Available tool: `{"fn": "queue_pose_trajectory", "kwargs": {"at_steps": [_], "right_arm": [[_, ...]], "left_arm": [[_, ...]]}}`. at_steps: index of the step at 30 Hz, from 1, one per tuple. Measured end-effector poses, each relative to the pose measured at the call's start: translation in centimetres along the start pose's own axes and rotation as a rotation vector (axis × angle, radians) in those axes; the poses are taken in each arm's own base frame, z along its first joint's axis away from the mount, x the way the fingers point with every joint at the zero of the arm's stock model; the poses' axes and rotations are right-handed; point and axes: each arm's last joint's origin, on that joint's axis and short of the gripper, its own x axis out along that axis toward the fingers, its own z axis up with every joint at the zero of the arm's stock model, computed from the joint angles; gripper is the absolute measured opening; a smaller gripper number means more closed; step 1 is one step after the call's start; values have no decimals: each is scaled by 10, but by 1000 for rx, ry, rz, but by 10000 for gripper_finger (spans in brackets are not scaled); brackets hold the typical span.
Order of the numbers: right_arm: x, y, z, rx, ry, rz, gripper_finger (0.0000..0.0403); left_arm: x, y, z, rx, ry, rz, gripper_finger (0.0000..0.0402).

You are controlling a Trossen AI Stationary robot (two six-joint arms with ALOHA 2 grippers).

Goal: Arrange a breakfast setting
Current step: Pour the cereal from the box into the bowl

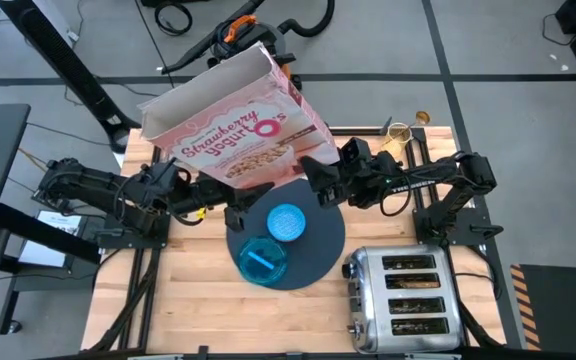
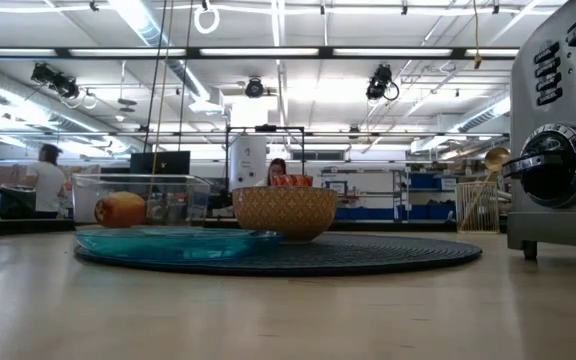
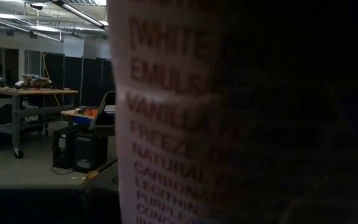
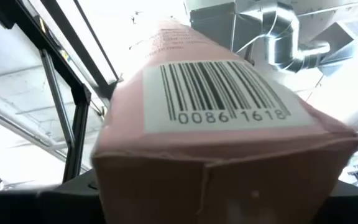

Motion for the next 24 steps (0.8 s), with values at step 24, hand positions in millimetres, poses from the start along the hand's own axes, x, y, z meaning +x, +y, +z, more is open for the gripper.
{"fn": "queue_pose_trajectory", "kwargs": {"at_steps": [24], "right_arm": [[-6, -17, 14, -11, -16, 14, 195]], "left_arm": [[-28, 8, 18, 30, 79, -7, 280]]}}
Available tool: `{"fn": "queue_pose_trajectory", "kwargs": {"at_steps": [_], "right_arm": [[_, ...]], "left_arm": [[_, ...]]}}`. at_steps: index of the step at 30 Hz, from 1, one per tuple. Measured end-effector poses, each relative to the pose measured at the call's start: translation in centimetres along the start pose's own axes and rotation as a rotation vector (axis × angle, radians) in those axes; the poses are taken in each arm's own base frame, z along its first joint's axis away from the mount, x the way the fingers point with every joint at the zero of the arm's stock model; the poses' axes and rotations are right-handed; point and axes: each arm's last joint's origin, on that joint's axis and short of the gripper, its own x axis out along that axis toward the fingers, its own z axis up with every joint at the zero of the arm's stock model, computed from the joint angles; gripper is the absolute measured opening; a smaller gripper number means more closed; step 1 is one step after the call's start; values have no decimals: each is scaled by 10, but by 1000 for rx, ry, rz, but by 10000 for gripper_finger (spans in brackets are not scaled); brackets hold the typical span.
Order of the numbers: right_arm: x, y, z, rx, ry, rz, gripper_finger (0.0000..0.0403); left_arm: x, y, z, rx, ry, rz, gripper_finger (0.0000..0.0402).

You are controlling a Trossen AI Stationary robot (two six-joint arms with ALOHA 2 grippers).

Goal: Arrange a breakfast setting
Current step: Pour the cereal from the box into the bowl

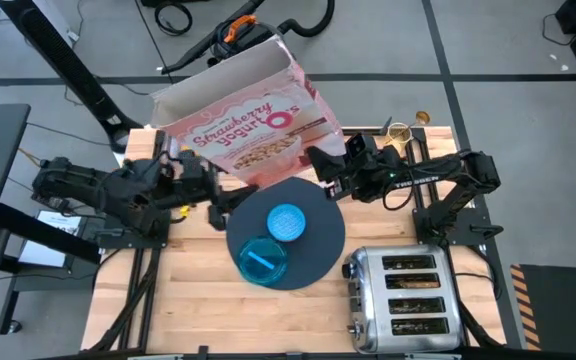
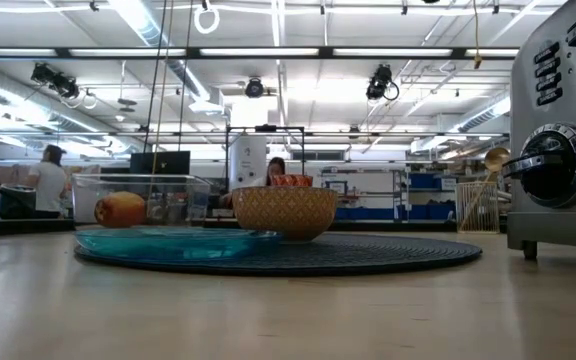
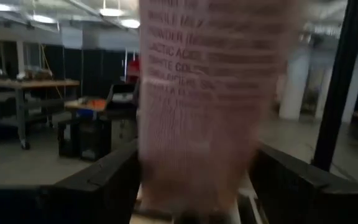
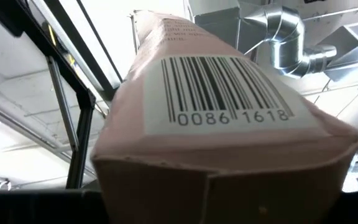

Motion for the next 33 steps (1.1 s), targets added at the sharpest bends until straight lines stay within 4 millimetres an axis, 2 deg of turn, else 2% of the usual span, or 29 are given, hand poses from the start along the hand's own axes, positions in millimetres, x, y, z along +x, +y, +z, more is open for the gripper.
{"fn": "queue_pose_trajectory", "kwargs": {"at_steps": [7, 13, 20, 25, 29, 33], "right_arm": [[-38, -17, 19, -6, 76, -36, 195], [-87, -31, 47, 26, 175, -67, 195], [-158, -39, 79, 49, 273, -107, 195], [-205, -41, 90, 119, 342, -109, 195], [-233, -40, 92, 191, 422, -74, 195], [-252, -39, 93, 205, 468, -65, 195]], "left_arm": [[-45, 21, 10, -15, 168, 10, 283], [-59, 33, 9, -2, 243, 58, 283], [-53, 46, 6, -2, 256, 168, 282], [-40, 48, -4, -13, 291, 211, 271], [-27, 46, -15, -75, 325, 236, 263], [-15, 42, -29, -123, 367, 257, 254]]}}
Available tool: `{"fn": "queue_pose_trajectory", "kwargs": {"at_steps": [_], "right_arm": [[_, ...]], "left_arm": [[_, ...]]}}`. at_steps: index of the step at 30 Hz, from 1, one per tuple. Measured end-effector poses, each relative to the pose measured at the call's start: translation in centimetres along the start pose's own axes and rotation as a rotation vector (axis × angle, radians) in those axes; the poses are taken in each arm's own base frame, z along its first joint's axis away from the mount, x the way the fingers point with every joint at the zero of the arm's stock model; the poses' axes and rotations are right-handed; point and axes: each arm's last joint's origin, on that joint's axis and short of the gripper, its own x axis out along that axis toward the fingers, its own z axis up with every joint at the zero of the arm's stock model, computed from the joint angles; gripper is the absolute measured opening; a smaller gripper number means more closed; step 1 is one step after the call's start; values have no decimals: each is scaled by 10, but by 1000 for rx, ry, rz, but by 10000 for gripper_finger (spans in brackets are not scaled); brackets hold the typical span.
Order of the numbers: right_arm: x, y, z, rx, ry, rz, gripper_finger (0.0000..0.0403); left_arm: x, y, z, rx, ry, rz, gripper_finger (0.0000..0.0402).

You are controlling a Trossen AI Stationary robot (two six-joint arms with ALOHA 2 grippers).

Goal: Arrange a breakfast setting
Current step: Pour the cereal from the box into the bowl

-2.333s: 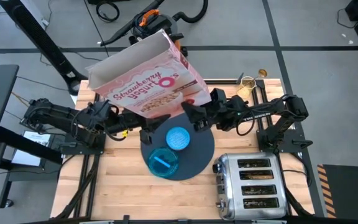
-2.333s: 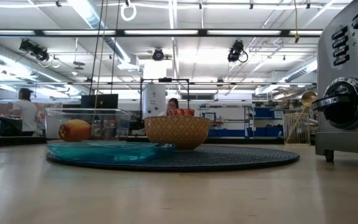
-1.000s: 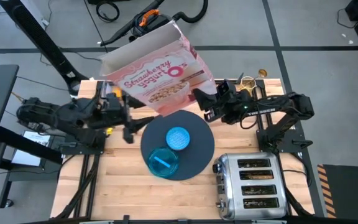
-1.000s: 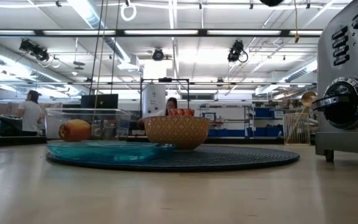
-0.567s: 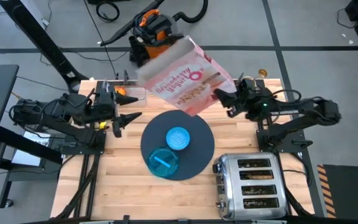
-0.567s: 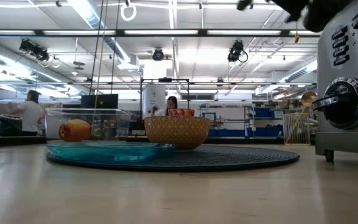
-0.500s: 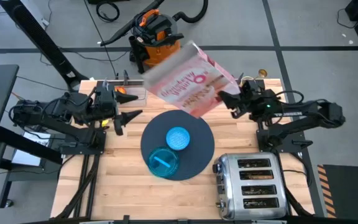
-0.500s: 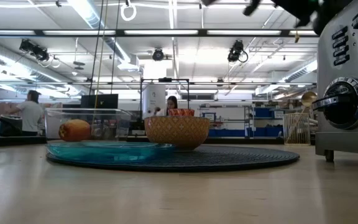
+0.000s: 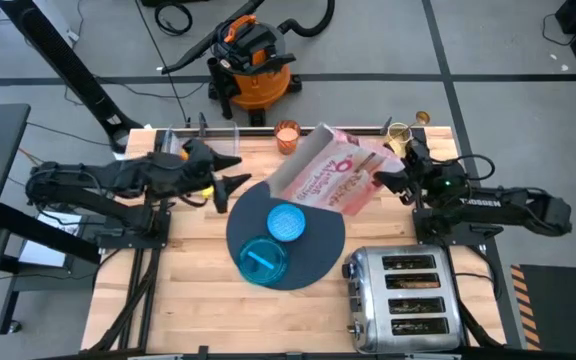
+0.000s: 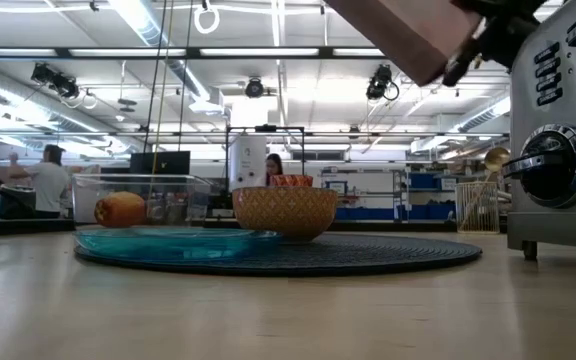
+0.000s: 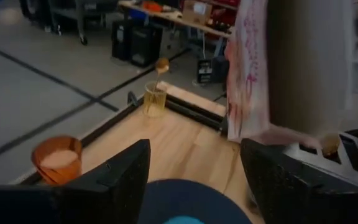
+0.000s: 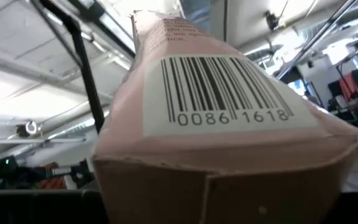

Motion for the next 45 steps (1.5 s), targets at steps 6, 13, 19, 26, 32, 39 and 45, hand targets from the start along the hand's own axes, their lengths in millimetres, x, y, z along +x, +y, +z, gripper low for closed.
{"fn": "queue_pose_trajectory", "kwargs": {"at_steps": [6, 13, 19, 26, 32, 39, 45], "right_arm": [[-17, -1, -6, 10, 72, 28, 195], [-28, -12, -6, 10, 172, 8, 194], [-40, -21, 2, 17, 241, -20, 194], [-51, -24, 12, 52, 266, -55, 194], [-46, -29, 26, 97, 298, -72, 194], [-47, -37, 21, 75, 345, -106, 194], [-44, -39, 15, 11, 354, -100, 194]], "left_arm": [[7, -12, -11, -20, 52, -20, 243], [12, -26, -31, 4, 141, 19, 235], [23, -38, -52, 23, 220, 58, 233], [38, -47, -68, 60, 266, 81, 233], [41, -48, -71, 69, 272, 84, 233], [41, -48, -71, 99, 273, 80, 233], [39, -50, -72, 136, 283, 68, 233]]}}
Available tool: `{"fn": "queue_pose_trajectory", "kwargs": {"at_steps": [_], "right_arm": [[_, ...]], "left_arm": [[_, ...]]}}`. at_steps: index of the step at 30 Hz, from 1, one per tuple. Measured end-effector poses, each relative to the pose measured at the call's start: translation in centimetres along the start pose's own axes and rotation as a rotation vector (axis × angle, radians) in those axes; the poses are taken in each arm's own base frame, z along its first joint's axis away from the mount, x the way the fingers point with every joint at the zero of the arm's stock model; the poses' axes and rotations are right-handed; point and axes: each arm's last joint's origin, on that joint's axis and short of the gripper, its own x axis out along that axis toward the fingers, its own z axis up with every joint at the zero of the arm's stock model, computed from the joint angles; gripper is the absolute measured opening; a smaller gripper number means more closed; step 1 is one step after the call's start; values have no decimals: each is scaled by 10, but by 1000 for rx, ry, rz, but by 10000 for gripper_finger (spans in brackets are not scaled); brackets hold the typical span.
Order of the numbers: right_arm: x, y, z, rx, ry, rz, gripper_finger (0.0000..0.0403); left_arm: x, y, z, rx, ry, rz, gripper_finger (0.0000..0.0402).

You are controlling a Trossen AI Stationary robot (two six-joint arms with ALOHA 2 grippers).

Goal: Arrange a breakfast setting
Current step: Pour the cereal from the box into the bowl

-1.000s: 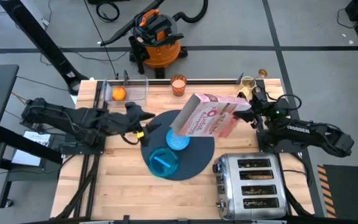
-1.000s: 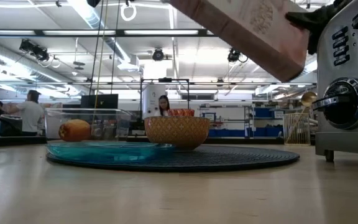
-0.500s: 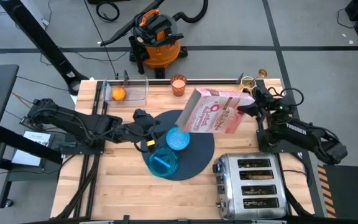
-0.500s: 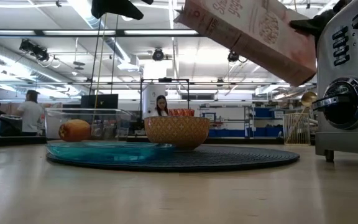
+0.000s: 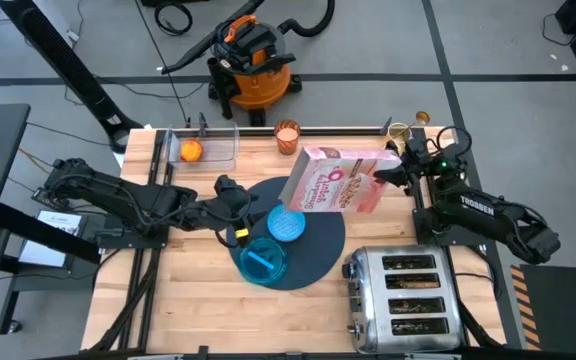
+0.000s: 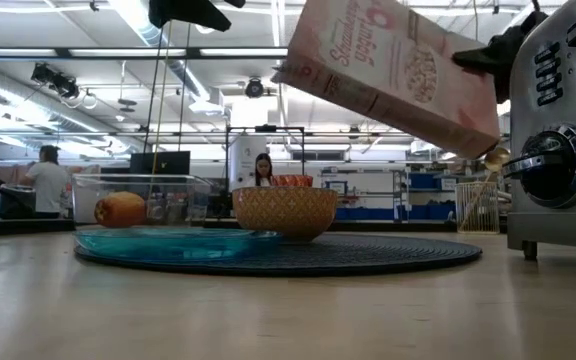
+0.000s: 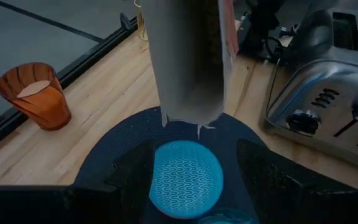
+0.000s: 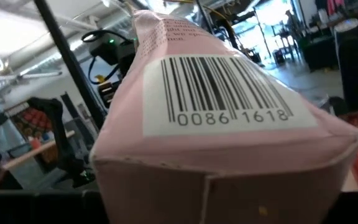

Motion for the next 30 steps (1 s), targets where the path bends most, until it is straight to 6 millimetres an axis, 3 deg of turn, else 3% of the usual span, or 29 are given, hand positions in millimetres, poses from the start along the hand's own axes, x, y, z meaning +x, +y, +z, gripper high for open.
{"fn": "queue_pose_trajectory", "kwargs": {"at_steps": [12, 21, 30], "right_arm": [[11, -6, -5, 33, 93, -22, 193], [28, -6, 15, 15, 187, -59, 193], [29, -5, 17, 27, 246, -57, 193]], "left_arm": [[-1, 2, -8, 63, 76, 16, 233], [-1, 4, -13, 83, 133, 8, 233], [-2, 6, -17, 108, 166, 27, 233]]}}
